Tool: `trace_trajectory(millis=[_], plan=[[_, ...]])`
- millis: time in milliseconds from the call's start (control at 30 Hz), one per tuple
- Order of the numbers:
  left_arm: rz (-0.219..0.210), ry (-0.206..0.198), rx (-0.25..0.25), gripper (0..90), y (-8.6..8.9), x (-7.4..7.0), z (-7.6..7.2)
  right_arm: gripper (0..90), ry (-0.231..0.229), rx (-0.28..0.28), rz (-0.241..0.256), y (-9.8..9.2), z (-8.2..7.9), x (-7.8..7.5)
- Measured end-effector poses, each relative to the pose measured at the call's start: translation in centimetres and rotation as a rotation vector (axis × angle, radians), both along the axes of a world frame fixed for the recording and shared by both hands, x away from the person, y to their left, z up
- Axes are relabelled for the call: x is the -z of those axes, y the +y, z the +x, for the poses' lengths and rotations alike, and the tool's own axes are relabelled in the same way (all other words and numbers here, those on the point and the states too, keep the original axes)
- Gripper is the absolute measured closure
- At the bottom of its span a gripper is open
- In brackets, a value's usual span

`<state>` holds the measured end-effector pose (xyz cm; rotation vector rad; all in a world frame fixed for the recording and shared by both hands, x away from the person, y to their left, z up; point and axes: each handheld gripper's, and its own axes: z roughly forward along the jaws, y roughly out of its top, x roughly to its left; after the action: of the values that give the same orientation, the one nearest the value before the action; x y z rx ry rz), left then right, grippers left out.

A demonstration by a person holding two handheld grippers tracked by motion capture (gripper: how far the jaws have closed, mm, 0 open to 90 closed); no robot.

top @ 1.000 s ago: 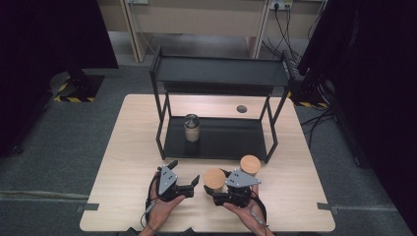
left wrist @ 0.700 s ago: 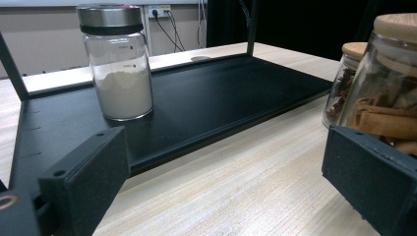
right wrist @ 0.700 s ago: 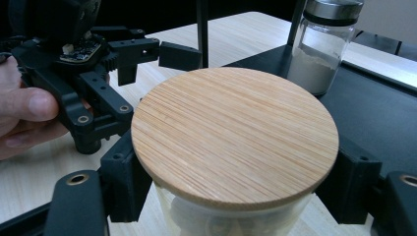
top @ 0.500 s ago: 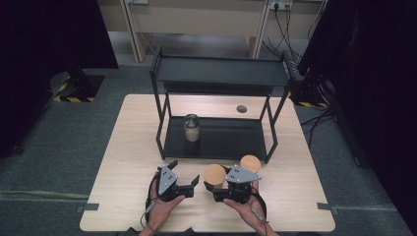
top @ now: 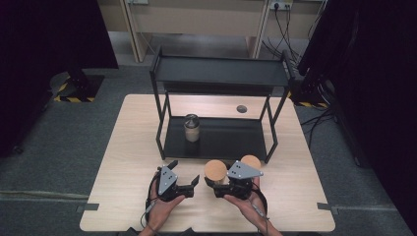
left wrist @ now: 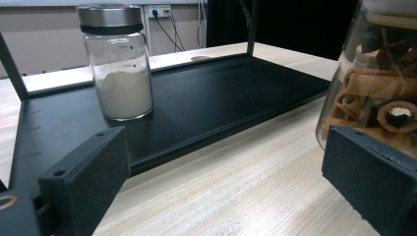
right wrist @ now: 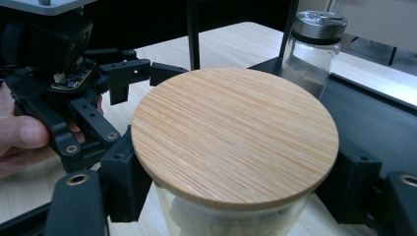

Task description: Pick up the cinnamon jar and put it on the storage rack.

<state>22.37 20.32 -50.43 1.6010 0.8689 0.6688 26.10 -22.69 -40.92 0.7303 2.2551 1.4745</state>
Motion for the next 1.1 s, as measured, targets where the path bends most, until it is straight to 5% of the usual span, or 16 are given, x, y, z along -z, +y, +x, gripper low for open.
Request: trace_trajectory(millis=[1100], plan=[[0.000,0.000,0.000,3.7,0.0,0.0,0.0,26.0,0.002,0.002,0.004,1.1,1.8,-1.3]])
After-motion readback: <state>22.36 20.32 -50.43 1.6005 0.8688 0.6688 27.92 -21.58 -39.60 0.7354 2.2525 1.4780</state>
